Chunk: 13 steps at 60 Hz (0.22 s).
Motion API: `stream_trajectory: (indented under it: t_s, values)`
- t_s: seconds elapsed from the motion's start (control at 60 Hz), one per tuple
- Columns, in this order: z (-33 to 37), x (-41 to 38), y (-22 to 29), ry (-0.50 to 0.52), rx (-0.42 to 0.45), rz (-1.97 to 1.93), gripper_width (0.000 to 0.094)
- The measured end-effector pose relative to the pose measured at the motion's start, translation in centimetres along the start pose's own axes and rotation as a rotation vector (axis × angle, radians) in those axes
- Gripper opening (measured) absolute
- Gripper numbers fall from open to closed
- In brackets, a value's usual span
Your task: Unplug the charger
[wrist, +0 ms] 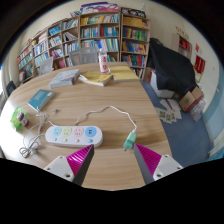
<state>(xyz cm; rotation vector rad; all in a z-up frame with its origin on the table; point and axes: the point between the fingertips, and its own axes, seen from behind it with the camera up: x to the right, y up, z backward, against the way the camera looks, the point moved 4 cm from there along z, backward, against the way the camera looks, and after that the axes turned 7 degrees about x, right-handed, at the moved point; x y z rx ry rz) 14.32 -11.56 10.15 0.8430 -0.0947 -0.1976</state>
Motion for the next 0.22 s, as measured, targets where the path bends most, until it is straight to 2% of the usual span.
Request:
stream_trajectory:
  t_s: [0.217]
  values:
    - [10.5,-0.5,-1.1,-0.057,0.043,-0.11,0.0846]
